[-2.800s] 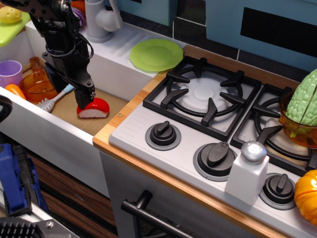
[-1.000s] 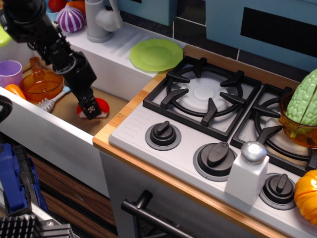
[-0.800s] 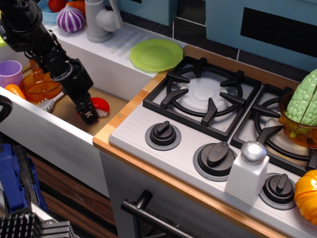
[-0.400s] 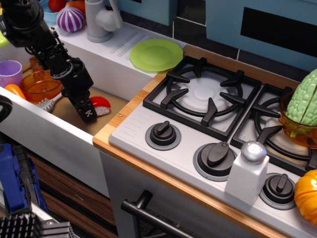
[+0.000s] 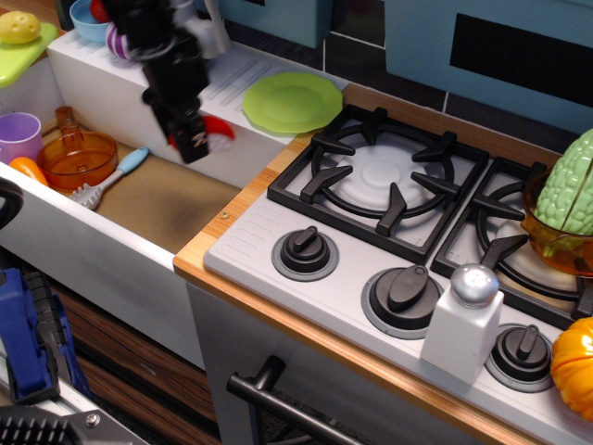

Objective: Put sushi on plate

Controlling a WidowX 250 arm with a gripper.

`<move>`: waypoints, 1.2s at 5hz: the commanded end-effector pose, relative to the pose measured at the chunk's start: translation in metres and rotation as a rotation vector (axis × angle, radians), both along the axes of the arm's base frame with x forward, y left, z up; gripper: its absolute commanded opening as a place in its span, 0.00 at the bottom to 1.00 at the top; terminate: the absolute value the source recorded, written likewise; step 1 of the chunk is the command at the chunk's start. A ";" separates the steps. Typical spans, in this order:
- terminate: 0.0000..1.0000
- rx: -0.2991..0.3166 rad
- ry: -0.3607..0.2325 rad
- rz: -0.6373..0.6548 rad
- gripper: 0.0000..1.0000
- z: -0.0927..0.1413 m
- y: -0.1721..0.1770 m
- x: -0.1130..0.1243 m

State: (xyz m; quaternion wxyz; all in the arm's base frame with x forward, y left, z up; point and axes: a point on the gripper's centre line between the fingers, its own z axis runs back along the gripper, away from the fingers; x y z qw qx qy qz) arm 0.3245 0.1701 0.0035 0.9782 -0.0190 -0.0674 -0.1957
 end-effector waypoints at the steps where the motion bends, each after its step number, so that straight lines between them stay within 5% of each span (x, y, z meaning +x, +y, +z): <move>1: 0.00 0.064 -0.124 0.055 0.00 0.044 -0.032 0.023; 3: 0.00 0.155 -0.167 0.049 0.00 0.062 -0.049 0.048; 5: 0.00 0.144 -0.194 -0.003 0.00 0.062 -0.036 0.077; 6: 0.00 0.116 -0.217 0.002 1.00 0.060 -0.038 0.078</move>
